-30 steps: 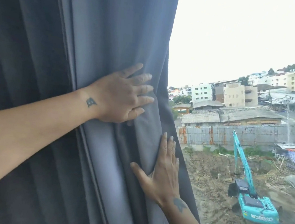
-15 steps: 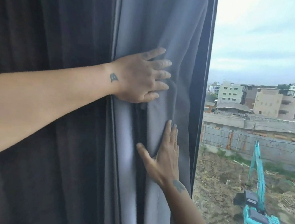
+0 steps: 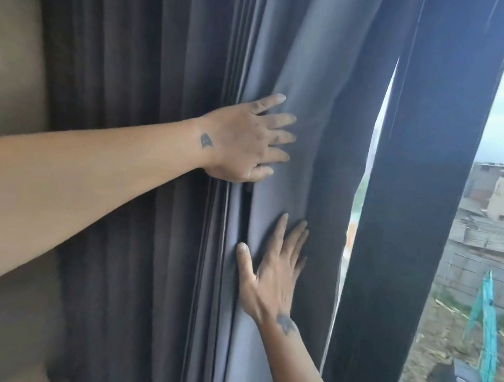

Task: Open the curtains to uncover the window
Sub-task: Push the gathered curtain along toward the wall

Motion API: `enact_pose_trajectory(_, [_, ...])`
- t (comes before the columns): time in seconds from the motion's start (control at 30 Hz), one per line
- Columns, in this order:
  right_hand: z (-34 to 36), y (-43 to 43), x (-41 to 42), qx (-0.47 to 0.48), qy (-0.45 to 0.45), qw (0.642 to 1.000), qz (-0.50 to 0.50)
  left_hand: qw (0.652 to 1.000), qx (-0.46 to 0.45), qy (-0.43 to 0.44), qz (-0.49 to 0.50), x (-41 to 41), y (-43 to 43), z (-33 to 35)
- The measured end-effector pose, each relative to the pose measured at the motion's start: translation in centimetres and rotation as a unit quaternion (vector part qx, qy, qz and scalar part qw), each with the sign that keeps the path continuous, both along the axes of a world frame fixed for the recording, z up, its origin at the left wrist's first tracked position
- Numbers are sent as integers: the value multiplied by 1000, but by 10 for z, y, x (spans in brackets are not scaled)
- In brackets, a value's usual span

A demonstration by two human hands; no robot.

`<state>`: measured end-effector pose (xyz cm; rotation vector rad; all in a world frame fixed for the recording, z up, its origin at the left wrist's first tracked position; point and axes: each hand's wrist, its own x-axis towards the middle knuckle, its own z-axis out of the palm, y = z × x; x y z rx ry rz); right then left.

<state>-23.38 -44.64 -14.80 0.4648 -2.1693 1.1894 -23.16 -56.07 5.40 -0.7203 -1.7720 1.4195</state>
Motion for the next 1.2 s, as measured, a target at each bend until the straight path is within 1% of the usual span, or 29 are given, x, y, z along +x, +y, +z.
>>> enact_pose_trajectory(0.03, [0, -9, -5, -2, -2, 1000, 14, 1000, 0, 12, 14, -3, -7, -1])
enact_pose_trajectory(0.13, [0, -35, -18, -5, -3, 998, 57, 996, 53, -12, 66, -16, -29, -4])
enact_pose_trajectory(0.17, [0, -45, -23, -5, 0, 998, 68, 995, 58, -20, 73, -17, -37, -3])
enact_pose_trajectory(0.23, [-2, -61, -35, -9, 6, 996, 90, 996, 48, -23, 72, -20, -53, 0])
enact_pose_trajectory(0.33, [-2, -93, -57, -21, 18, 993, 111, 994, 39, -29, 99, -38, -84, 1])
enact_pose_trajectory(0.43, [-1, -125, -77, -44, 32, 993, 106, 993, 50, -47, 95, -52, -107, -2])
enact_pose_trajectory(0.57, [-1, -164, -103, -66, 31, 990, 121, 995, 54, -34, 80, -76, -147, 0])
enact_pose_trajectory(0.73, [-1, -208, -133, -60, 30, 983, 172, 992, 58, -28, 104, -102, -195, 0])
enact_pose_trajectory(1.07, [-6, -302, -195, -16, 11, 973, 229, 985, 78, -15, 152, -157, -299, -12])
enact_pose_trajectory(1.2, [-8, -344, -214, 4, 4, 969, 249, 979, 85, -23, 185, -174, -342, -15])
